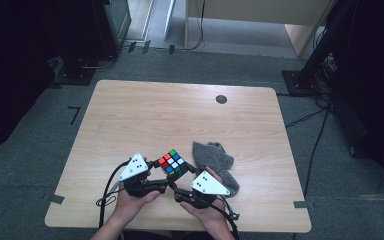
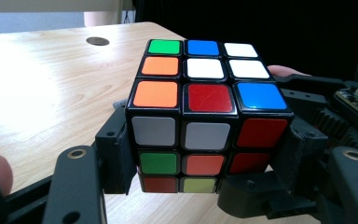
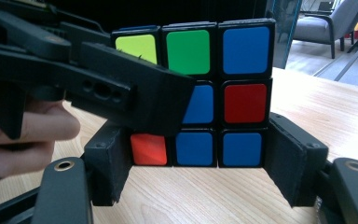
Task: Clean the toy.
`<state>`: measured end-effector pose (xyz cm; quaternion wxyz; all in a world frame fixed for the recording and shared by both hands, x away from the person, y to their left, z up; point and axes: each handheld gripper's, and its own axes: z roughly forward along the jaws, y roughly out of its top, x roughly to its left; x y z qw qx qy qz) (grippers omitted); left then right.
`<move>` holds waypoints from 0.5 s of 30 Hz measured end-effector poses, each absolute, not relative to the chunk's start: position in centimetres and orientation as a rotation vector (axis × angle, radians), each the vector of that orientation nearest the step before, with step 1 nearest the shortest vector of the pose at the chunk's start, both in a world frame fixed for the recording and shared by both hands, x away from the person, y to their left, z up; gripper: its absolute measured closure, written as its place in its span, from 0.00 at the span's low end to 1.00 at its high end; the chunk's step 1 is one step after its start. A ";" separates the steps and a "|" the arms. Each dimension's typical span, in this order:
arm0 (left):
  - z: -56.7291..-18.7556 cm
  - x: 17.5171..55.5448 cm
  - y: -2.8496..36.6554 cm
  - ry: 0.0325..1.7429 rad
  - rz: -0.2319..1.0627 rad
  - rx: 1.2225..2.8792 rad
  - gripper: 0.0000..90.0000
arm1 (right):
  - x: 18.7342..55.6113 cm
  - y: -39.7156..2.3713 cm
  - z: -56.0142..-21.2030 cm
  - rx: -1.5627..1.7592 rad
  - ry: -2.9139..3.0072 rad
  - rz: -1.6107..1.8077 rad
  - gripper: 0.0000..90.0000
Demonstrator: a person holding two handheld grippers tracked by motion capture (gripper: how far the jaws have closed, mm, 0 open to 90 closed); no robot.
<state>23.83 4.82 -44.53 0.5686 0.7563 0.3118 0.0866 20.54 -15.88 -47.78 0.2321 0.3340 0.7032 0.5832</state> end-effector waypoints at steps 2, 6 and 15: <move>-44.5 23.8 4.8 0.741 0.193 1.772 0.38 | 20.5 -15.8 -47.8 0.913 1.926 1.593 0.34; -44.7 23.9 4.8 0.753 0.184 1.769 0.38 | 20.4 -15.8 -47.8 0.916 1.933 1.569 0.38; -44.0 24.2 5.7 0.741 0.155 1.688 0.23 | 20.5 -16.4 -47.7 0.958 1.980 1.520 0.38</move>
